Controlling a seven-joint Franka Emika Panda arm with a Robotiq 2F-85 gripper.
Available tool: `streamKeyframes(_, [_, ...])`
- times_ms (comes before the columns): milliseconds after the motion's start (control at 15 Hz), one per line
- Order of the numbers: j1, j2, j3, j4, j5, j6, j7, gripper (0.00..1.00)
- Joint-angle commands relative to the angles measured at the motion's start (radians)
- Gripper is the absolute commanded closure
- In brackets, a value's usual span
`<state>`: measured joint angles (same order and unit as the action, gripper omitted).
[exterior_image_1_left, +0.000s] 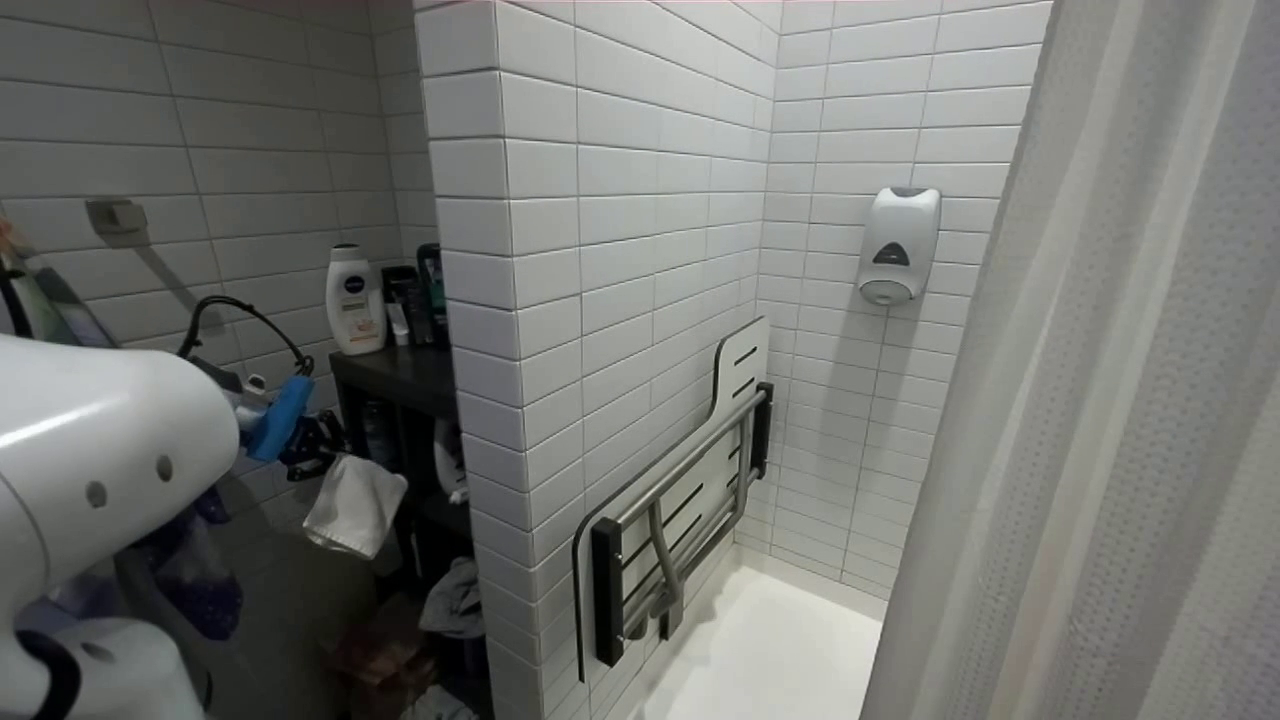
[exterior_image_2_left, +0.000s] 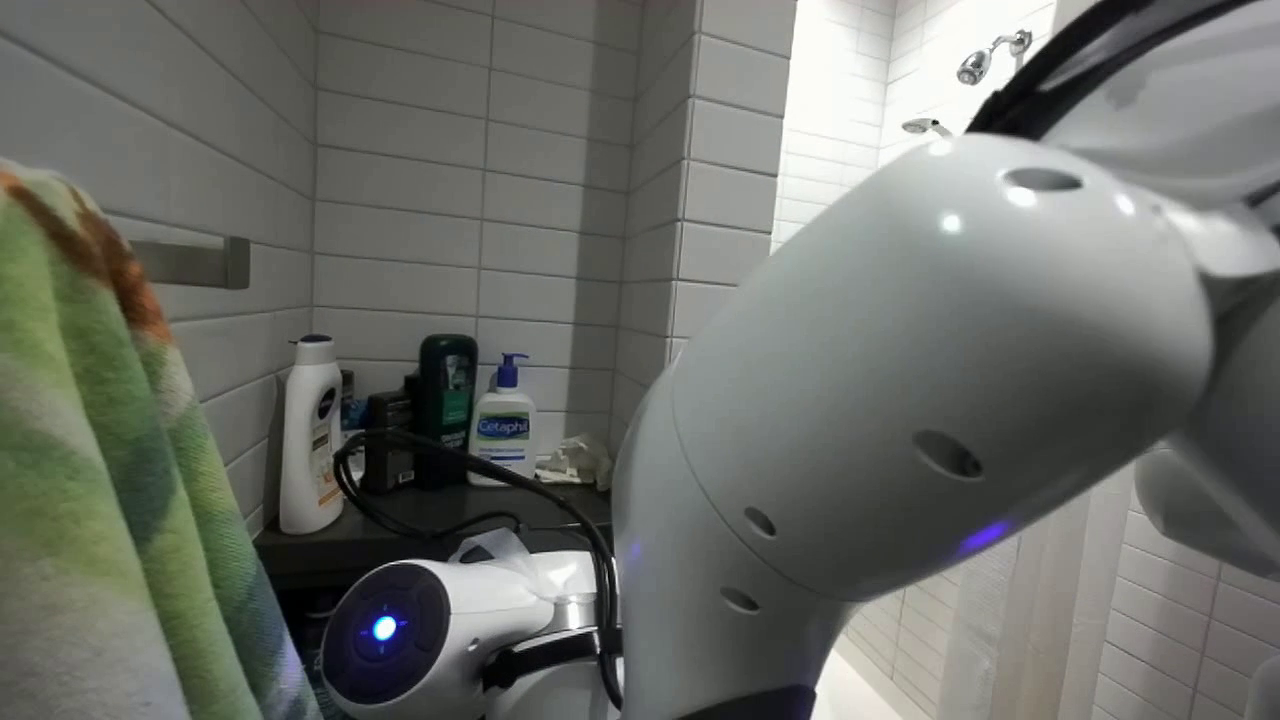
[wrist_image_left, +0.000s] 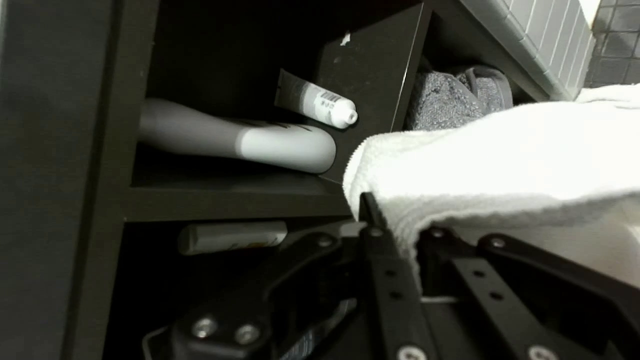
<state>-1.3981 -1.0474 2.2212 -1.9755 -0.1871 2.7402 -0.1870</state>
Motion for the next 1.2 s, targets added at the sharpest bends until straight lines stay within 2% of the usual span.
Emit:
streamKeyframes(0, [-0.065, -0.060, 0.008, 0.129, 0.047, -0.116, -0.028, 0.98])
streamKeyframes(533, [-0.126, -0.198, -0.024, 0.395, 0.104, -0.350, 0.006, 0.98])
streamKeyframes(1133, [-0.300, -0.289, -0.043, 0.685, 0.235, -0.633, 0.003, 0.98])
